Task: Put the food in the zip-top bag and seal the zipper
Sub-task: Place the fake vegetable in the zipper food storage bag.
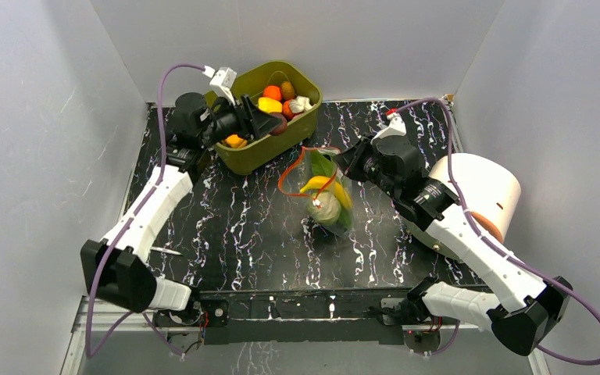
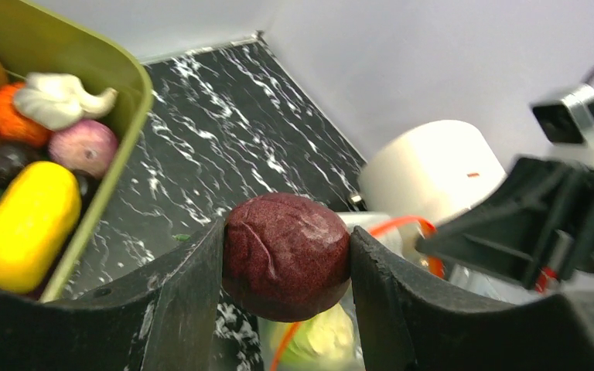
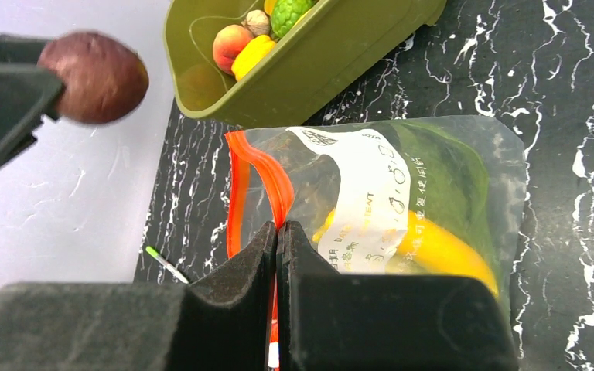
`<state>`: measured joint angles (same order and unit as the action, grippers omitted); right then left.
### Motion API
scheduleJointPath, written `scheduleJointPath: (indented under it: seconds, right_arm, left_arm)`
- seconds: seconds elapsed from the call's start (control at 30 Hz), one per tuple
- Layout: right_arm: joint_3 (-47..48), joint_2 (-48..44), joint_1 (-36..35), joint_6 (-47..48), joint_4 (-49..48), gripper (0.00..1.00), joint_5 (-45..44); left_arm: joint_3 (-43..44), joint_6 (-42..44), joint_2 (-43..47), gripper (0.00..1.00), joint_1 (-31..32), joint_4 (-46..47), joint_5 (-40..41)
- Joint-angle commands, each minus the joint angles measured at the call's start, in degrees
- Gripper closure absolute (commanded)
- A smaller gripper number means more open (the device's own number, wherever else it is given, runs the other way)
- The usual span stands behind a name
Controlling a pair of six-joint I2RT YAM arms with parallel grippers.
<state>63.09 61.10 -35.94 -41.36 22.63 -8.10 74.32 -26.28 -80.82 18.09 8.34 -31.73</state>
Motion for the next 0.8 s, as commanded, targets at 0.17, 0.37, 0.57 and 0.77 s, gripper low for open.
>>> scheduleJointPath:
  seconds: [0.17,0.37,0.57,0.77]
  right_arm:
    - [-0.36,0.15,0.14,-4.06,-9.76,1.0,3.41]
    - [-1.2,1.12,0.17,-5.95,-12.19,1.0,4.85]
    - [-0.81,1.68,0.16,-5.92,-13.94,1.0,8.09]
    - [-2.01,0.75,0.14,-6.01,-15.1,1.0,8.86]
  left_arm:
    - [-10.99,-10.83,7.47,0.62,0.03,10.57,-18.22]
    - [-14.12,-14.46,6.81,0.61,2.6,14.08,-18.1]
    - [-19.81,-22.59,1.63,0.64,5.62,25.9,-16.87]
    - [-17.08,-13.47,-0.24,0.64,10.46,14.1,-8.76]
